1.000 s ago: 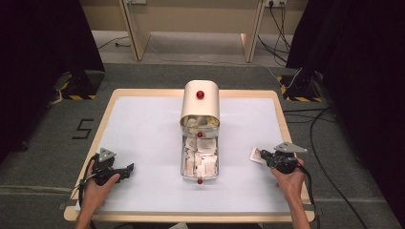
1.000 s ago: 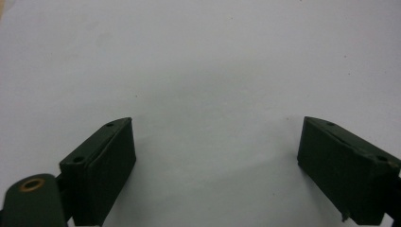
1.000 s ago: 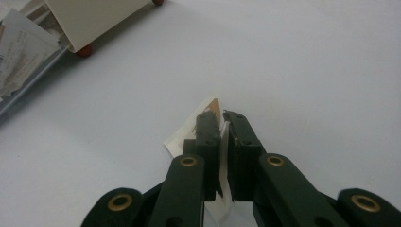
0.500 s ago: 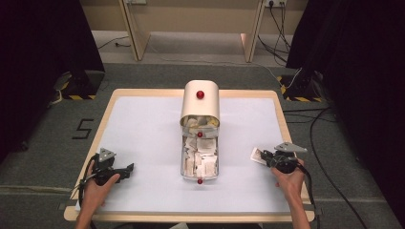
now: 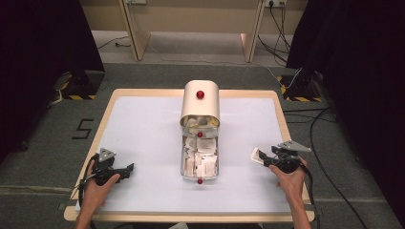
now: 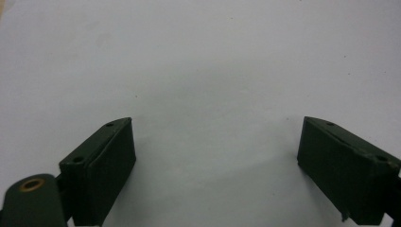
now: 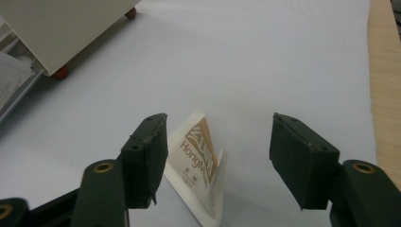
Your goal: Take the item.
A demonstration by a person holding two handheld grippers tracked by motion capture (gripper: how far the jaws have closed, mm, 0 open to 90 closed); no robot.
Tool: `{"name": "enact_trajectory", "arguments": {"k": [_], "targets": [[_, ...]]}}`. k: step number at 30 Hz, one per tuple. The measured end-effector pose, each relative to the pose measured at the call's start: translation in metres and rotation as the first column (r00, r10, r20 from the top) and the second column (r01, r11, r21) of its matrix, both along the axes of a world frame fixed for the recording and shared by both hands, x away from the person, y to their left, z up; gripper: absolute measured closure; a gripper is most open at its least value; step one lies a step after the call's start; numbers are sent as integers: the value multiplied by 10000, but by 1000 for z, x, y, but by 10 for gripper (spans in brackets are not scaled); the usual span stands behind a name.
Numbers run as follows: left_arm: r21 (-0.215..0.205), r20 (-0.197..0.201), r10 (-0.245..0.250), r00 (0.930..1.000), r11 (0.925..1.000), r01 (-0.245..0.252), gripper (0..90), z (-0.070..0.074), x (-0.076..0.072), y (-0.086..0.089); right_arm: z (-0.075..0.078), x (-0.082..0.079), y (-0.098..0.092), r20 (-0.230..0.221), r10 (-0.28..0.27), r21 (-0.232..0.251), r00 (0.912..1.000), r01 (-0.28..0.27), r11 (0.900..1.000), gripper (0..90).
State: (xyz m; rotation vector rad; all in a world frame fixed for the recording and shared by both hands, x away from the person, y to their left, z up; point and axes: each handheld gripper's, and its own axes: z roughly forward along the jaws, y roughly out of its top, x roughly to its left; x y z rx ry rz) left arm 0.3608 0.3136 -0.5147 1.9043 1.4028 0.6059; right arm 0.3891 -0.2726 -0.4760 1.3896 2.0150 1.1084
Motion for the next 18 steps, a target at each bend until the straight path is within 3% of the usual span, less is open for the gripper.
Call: {"name": "enact_trajectory", "arguments": {"k": [18], "targets": [[-6, -3, -1, 10000, 10000, 1, 112, 0, 0, 0, 5, -5, 3, -208, 81, -42, 9998, -82, 10000, 200]]}}
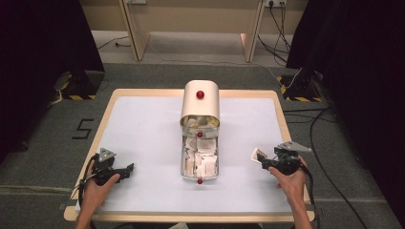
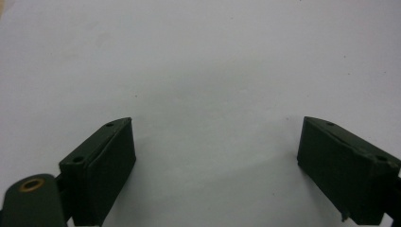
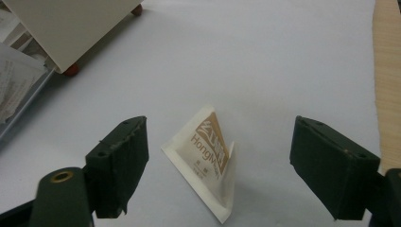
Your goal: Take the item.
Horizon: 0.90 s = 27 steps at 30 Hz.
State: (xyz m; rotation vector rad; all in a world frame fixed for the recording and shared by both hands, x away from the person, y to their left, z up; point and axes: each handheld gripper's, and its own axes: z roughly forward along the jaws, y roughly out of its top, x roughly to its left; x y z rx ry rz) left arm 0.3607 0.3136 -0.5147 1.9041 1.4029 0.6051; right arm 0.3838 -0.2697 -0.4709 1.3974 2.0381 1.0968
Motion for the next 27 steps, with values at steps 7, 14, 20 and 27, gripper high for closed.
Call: {"name": "enact_trajectory", "arguments": {"k": [7, 14, 20, 27], "targets": [[-5, -5, -5, 10000, 10000, 5, 112, 0, 0, 0, 3, -7, 3, 124, 116, -22, 9999, -116, 9999, 165], [-17, 5, -9, 10000, 10000, 9, 112, 0, 0, 0, 5, -15, 3, 216, 364, -31, 9991, -363, 9993, 163], [-21, 5, -12, 10000, 10000, 12, 112, 0, 0, 0, 6, -21, 4, 245, 472, -24, 9986, -472, 9989, 164], [-19, 7, -8, 10000, 10000, 8, 112, 0, 0, 0, 5, -27, 6, 176, 564, -44, 9983, -564, 9984, 164]]}}
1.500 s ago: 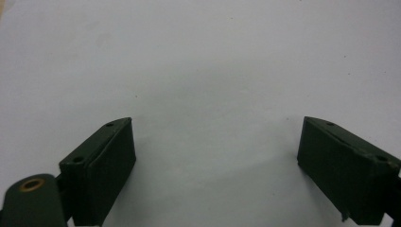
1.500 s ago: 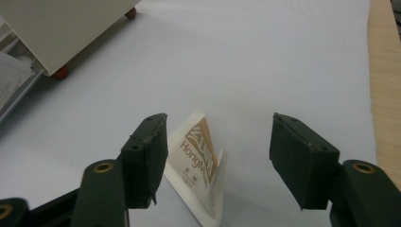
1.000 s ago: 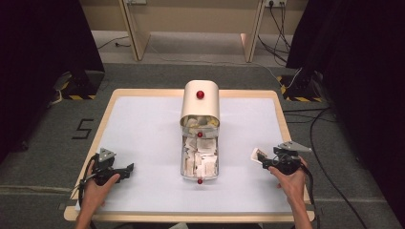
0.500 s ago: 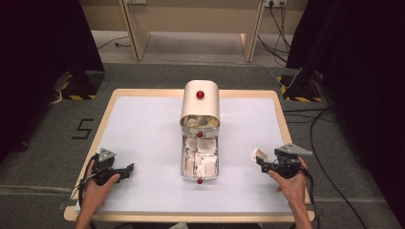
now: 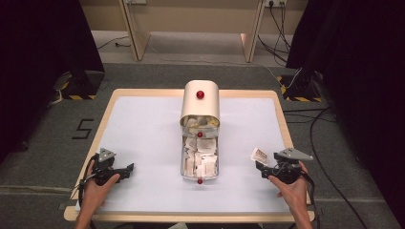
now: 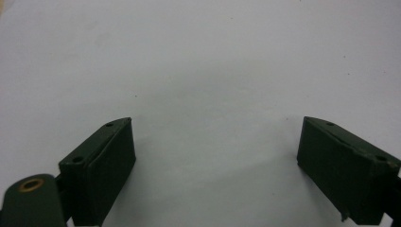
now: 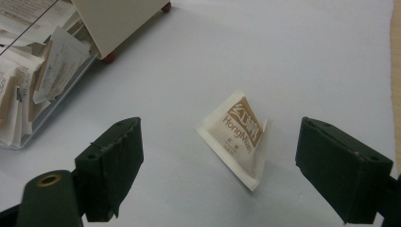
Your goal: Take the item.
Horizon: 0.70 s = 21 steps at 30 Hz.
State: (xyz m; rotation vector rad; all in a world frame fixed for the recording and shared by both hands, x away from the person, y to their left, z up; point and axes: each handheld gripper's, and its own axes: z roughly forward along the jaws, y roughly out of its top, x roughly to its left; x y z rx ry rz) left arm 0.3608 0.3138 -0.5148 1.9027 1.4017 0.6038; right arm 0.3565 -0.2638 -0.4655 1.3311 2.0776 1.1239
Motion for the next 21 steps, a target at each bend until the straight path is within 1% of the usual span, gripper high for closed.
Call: {"name": "enact_trajectory", "arguments": {"k": [5, 8, 9, 11, 15, 16, 21], "targets": [[1, 3, -2, 10000, 10000, 2, 112, 0, 0, 0, 0, -4, 1, -21, 25, 42, 10000, -25, 10000, 164], [1, 3, 0, 10000, 10000, 0, 112, 0, 0, 0, -1, -9, 1, -12, 42, -33, 10000, -42, 10000, 165], [-2, 4, -3, 10000, 10000, 3, 112, 0, 0, 0, -2, -12, 2, 39, 147, -205, 9999, -147, 9997, 170], [8, -8, 1, 10000, 10000, -1, 113, 0, 0, 0, -3, -14, 4, 31, 205, -280, 9998, -204, 9994, 170], [7, -4, -1, 10000, 10000, 1, 112, 0, 0, 0, -6, -18, 6, -3, 348, -310, 9994, -348, 9989, 175], [1, 3, -3, 10000, 10000, 3, 112, 0, 0, 0, -7, -19, 7, 19, 396, -390, 9992, -395, 9985, 176], [12, -7, 2, 10000, 10000, -2, 112, 0, 0, 0, -8, -24, 6, -31, 415, -353, 9991, -416, 9985, 181]]}}
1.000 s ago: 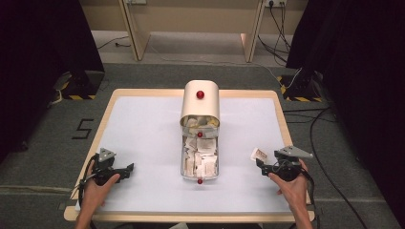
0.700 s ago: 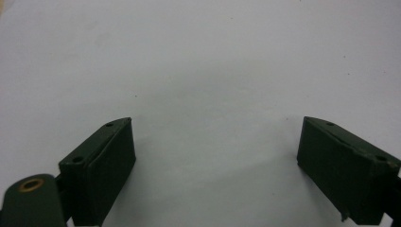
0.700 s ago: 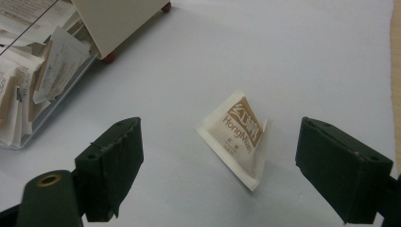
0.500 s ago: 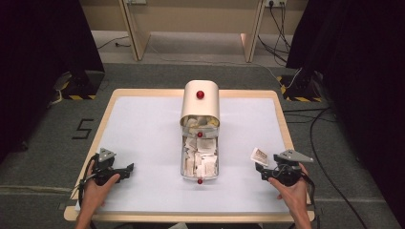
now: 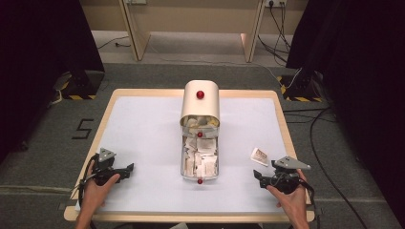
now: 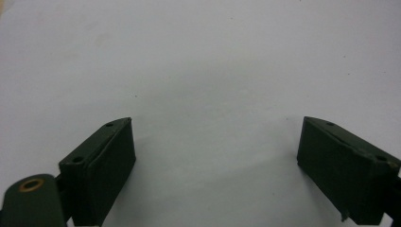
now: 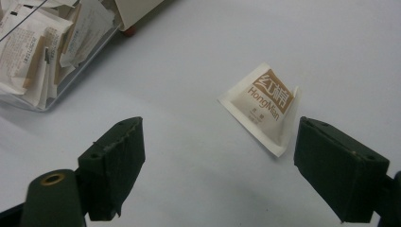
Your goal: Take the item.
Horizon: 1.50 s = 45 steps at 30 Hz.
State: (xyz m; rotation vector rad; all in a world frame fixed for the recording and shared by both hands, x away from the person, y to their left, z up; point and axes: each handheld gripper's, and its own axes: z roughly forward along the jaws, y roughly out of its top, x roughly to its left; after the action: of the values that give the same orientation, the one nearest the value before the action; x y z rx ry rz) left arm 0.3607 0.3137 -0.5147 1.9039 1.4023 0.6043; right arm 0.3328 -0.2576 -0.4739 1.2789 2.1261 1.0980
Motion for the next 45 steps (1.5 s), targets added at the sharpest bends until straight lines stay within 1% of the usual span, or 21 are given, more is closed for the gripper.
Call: {"name": "enact_trajectory", "arguments": {"k": [3, 14, 19, 22, 23, 32, 38, 43, 45], "targets": [[-2, -1, 1, 10000, 10000, -1, 112, 0, 0, 0, -1, -5, -2, 40, -4, 42, 10000, 4, 10000, 185], [4, 0, -2, 10000, 10000, 2, 112, 0, 0, 0, -5, -15, -3, -56, 73, 124, 10000, -73, 9999, 194], [5, -1, -2, 10000, 10000, 2, 113, 0, 0, 0, -7, -21, -1, -217, 239, 82, 9995, -238, 9997, 200], [6, 0, 2, 10000, 10000, -2, 112, 0, 0, 0, -8, -24, -1, -232, 273, 94, 9994, -271, 9996, 202], [7, 3, 1, 10000, 10000, -1, 113, 0, 0, 0, -9, -26, 0, -291, 348, 59, 9990, -347, 9994, 204], [4, 5, 4, 10000, 10000, -4, 113, 0, 0, 0, -11, -33, 0, -416, 448, -120, 9981, -453, 9989, 213], [7, 8, 9, 10000, 10000, -9, 113, 0, 0, 0, -15, -38, 3, -571, 627, -283, 9964, -644, 9975, 218], [12, 10, 5, 10000, 10000, -5, 113, 0, 0, 0, -18, -43, 5, -789, 760, -525, 9940, -803, 9954, 234], [8, 14, 3, 10000, 10000, -4, 113, 0, 0, 0, -18, -43, 6, -818, 780, -528, 9936, -825, 9952, 235]]}}
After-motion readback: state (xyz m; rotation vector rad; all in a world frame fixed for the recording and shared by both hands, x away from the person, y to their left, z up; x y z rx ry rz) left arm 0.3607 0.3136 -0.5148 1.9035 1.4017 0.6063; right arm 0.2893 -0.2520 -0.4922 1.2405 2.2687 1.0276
